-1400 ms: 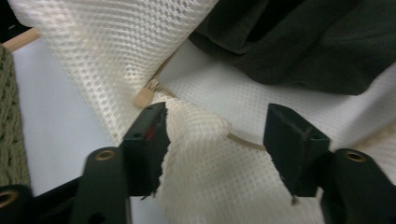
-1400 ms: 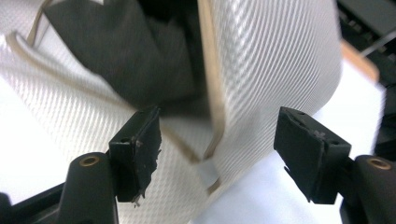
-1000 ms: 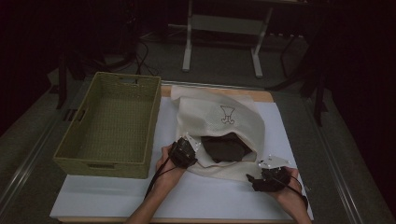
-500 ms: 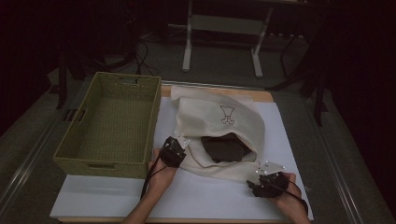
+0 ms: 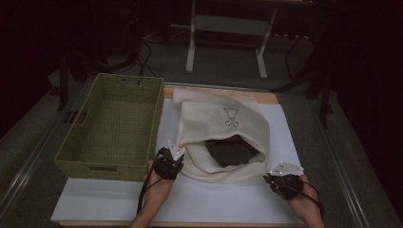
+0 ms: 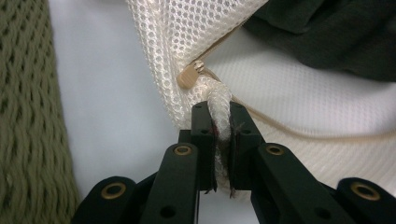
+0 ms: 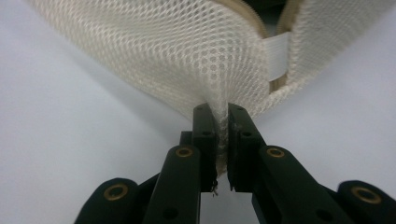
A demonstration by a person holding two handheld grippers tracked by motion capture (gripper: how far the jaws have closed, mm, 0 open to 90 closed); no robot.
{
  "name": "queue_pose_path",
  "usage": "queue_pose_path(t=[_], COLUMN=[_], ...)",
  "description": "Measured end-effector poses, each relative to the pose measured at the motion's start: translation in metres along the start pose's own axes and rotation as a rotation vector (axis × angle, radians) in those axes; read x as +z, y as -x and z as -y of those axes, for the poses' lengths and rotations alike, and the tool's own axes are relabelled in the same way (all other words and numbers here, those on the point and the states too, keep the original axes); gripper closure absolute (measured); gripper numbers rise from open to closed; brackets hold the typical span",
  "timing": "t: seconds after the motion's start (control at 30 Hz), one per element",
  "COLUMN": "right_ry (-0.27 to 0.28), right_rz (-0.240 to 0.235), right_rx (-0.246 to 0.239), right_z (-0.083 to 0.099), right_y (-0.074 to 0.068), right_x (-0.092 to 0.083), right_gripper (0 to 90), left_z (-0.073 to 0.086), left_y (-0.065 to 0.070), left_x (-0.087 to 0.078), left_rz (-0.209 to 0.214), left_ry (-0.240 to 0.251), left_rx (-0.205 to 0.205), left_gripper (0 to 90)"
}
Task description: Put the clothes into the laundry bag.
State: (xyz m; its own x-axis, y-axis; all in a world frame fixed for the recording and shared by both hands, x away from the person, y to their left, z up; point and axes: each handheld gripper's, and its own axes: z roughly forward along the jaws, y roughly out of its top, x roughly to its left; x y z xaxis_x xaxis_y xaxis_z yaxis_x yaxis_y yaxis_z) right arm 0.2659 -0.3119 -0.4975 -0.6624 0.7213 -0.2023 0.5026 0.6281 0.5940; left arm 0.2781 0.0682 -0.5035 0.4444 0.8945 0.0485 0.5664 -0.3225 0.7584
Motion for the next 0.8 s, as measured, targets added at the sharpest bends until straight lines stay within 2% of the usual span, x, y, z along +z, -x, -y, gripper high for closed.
queue_pose_path(t=[0.03, 0.07, 0.13, 0.2, 0.3, 0.4, 0.47, 0.53, 0.63, 0.73, 0.77, 0.8], right_ry=[0.004, 0.014, 0.019, 0.03, 0.033, 0.015, 0.004, 0.038, 0.099, 0.167, 0.183, 0.183], right_rz=[0.007, 0.022, 0.029, 0.04, 0.033, 0.026, 0.02, -0.002, -0.025, -0.035, -0.011, -0.011], right_rx=[0.015, 0.031, 0.042, 0.065, 0.09, 0.082, 0.074, 0.066, 0.067, 0.066, 0.062, 0.062], right_z=[0.001, 0.005, 0.007, 0.011, 0.017, 0.02, 0.02, 0.016, 0.007, -0.008, -0.016, -0.016], right_y=[0.003, 0.01, 0.013, 0.02, 0.028, 0.028, 0.026, 0.025, 0.024, 0.023, 0.021, 0.021], right_x=[-0.003, -0.01, -0.014, -0.021, -0.027, -0.026, -0.024, -0.025, -0.033, -0.041, -0.041, -0.041], right_gripper=[83.9, 84.1, 84.2, 84.3, 84.5, 84.3, 79.1, 67.4, 54.4, 51.2, 51.7, 51.7], left_z=[0.003, 0.005, 0.01, 0.017, 0.029, 0.036, 0.033, 0.028, 0.017, 0.003, -0.006, -0.006], left_y=[0.004, 0.006, 0.009, 0.01, 0.013, 0.017, 0.021, 0.026, 0.032, 0.036, 0.037, 0.037], left_x=[-0.004, -0.006, -0.015, -0.023, -0.03, -0.03, -0.029, -0.032, -0.038, -0.036, -0.03, -0.03], left_rz=[0.001, 0.006, 0.007, 0.025, 0.045, 0.034, 0.024, 0.035, 0.045, 0.027, 0.019, 0.019], left_ry=[-0.001, 0.002, 0.017, 0.021, -0.01, -0.057, -0.068, -0.029, 0.025, 0.048, 0.056, 0.056], left_rx=[0.021, 0.025, 0.036, 0.028, 0.031, 0.043, 0.054, 0.081, 0.112, 0.142, 0.158, 0.158], left_gripper=[83.7, 83.8, 83.8, 83.9, 83.9, 83.6, 78.2, 66.1, 57.4, 53.3, 50.4, 49.4])
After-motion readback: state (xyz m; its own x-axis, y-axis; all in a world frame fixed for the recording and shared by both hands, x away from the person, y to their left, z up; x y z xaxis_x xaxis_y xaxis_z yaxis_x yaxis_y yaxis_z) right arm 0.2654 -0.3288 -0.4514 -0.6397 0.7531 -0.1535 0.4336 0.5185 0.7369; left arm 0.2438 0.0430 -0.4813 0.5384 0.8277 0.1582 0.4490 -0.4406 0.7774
